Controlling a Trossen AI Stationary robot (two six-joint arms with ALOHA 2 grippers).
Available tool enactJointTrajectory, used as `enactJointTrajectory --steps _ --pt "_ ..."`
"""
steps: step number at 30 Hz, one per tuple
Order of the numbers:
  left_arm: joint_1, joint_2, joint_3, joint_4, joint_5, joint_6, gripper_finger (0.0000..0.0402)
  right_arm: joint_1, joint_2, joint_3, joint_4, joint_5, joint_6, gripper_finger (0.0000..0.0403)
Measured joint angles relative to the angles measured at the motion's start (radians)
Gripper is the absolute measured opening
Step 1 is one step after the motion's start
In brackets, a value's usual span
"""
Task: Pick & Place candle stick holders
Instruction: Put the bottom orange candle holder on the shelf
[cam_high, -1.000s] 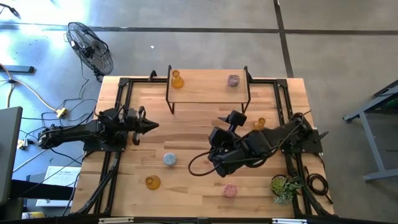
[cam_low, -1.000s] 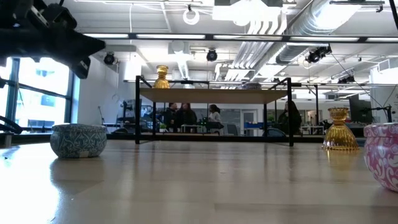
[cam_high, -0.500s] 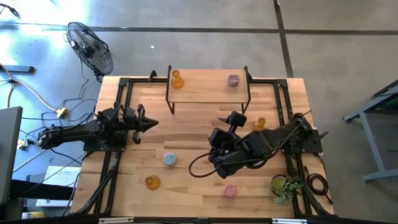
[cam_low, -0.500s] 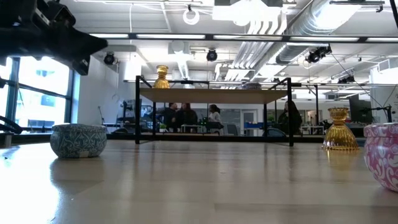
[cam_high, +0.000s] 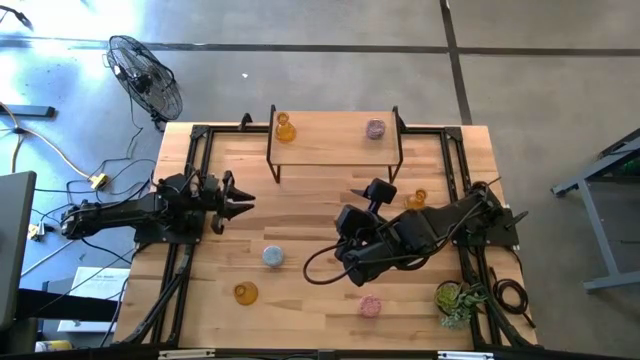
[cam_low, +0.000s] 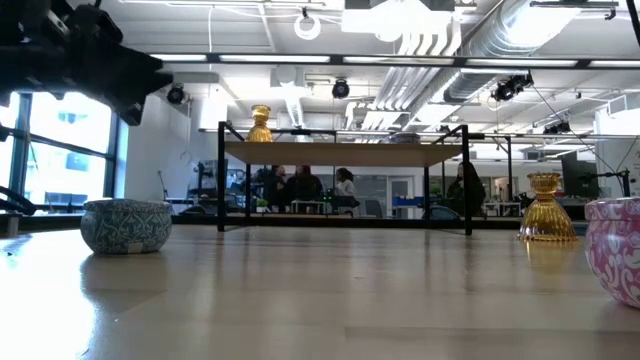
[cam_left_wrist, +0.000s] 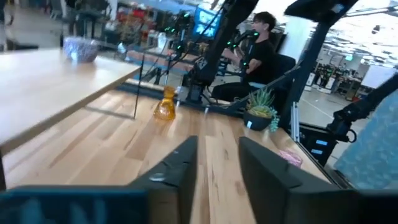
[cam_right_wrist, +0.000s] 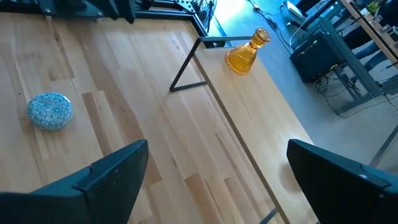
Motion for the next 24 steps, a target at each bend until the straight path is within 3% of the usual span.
enactJointTrajectory --steps 4,10,15,24 --pt "0.0 0.0 0.0 -0.032 -0.06 -0.02 0.0187 0.0 0.0 0.0 0.0 -0.008 0.0 0.0378" --pt "0.0 0.0 0.0 -0.02 -0.019 -0.021 0.0251 0.0 0.0 0.0 0.0 -0.011 0.004 0.0378" --pt "0.0 0.0 0.01 0.001 0.034 -0.041 0.0261 0.0 0.0 0.0 0.0 -0.006 0.007 0.0378" --pt "0.0 0.0 0.149 -0.052 0.092 -0.017 0.0262 0.068 -0.049 -0.001 0.0 0.03 0.007 0.0378"
